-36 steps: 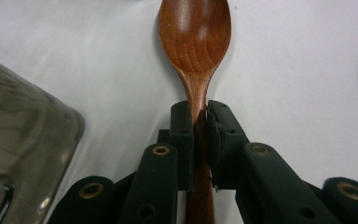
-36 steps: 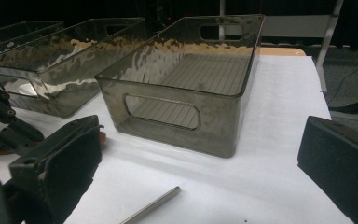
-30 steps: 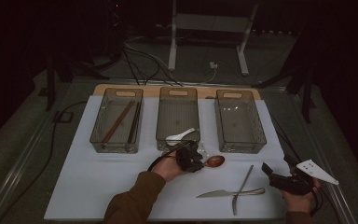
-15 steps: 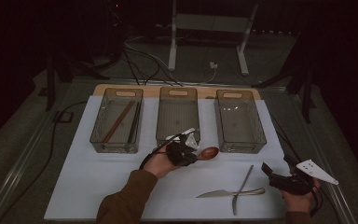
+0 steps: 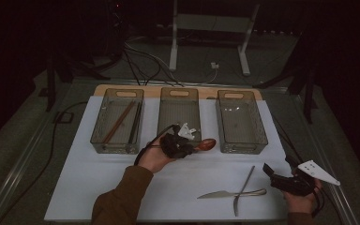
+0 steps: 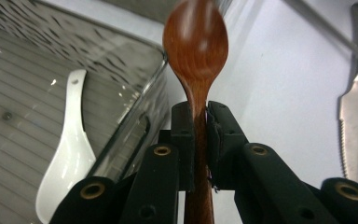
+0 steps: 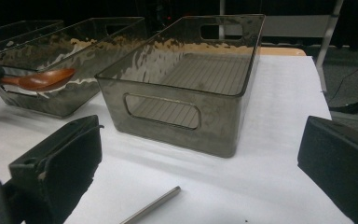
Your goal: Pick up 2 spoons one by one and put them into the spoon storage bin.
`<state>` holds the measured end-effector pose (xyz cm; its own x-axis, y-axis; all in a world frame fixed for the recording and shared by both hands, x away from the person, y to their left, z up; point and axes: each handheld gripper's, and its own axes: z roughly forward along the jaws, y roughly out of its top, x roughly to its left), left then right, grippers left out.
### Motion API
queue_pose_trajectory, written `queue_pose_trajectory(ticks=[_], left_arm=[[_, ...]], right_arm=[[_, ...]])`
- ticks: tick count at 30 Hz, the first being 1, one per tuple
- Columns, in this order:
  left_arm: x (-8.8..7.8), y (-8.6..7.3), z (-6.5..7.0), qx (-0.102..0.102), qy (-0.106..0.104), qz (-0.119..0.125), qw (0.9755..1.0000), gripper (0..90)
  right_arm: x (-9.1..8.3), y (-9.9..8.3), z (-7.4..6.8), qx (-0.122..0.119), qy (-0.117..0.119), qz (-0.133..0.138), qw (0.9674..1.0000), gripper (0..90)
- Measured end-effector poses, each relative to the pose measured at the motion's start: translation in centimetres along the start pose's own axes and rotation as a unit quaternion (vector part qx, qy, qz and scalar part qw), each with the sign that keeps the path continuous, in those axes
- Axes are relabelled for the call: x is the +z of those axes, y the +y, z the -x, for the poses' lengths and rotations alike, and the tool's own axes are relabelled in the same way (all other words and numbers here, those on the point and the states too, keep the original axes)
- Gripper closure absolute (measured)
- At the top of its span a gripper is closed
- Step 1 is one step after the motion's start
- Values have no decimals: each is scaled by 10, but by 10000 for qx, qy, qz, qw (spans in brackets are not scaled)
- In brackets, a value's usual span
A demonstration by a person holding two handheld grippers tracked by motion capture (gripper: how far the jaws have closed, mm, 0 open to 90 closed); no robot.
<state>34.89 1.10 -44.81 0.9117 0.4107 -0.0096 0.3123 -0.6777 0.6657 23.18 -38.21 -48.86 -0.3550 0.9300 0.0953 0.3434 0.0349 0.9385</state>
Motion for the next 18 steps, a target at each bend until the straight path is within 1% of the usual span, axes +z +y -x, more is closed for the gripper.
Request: queue_pose_trajectory(ticks=[2,7,8,9,11,12,13,14,18], left_arm=[[-2,2,0,5,-29,19,10000,835],[-2,1,1,66,-132,1,9999,837],[-2,1,1,65,-104,16,9999,838],[-2,2,1,56,-152,32,9999,838],[-3,2,2,83,-123,65,9999,839],[-3,3,3,72,-168,69,9998,839],[-4,3,3,94,-154,93,9998,839],[-4,3,3,81,-182,103,9997,839],[-8,4,2,46,-170,231,9996,840]], right_arm=[[0,0,0,1,-1,3,10000,0],[0,0,0,7,3,7,10000,0],[0,0,0,4,-2,6,10000,0],[0,0,0,2,-1,5,10000,0],[0,0,0,-2,-4,2,10000,0],[0,0,0,2,-3,5,10000,0],[0,0,0,4,-3,5,10000,0],[0,0,0,1,-4,5,10000,0],[0,0,0,2,-3,2,10000,0]])
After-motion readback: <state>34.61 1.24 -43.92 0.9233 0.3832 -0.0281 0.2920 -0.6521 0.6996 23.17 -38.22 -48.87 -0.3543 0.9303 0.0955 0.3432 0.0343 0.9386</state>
